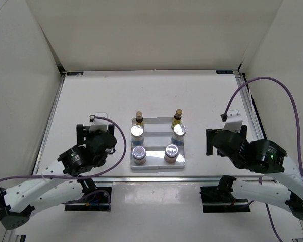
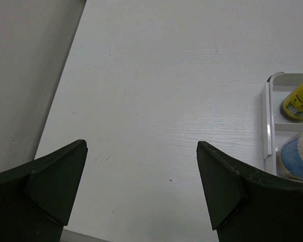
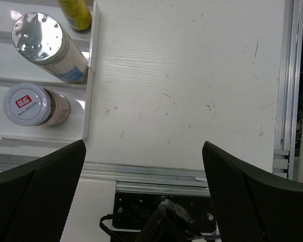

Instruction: Organize the condiment bottles

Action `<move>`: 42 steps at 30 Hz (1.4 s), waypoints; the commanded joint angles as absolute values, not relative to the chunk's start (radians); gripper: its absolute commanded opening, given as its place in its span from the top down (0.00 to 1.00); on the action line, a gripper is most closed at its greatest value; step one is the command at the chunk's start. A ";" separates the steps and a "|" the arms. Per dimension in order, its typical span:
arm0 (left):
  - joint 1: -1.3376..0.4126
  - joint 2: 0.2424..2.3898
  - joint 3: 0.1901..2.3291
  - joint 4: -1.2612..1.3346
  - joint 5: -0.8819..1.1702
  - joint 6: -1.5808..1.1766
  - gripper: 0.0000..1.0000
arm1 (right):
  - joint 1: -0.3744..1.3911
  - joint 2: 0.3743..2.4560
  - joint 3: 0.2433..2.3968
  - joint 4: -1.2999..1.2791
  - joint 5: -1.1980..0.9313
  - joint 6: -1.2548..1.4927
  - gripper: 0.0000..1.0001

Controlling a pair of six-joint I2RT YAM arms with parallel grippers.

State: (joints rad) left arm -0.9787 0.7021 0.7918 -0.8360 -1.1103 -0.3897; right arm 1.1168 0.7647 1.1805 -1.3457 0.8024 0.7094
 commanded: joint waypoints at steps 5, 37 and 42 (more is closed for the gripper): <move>-0.976 0.756 0.821 -0.827 -1.120 -0.387 0.00 | 1.120 0.747 1.180 -1.353 0.825 0.703 0.01; -0.976 0.611 0.802 -0.827 -1.120 -0.425 0.00 | 1.120 0.785 1.180 -1.353 0.816 0.713 0.01; -0.976 0.611 0.802 -0.827 -1.120 -0.425 0.00 | 1.120 0.795 1.180 -1.353 0.816 0.713 0.01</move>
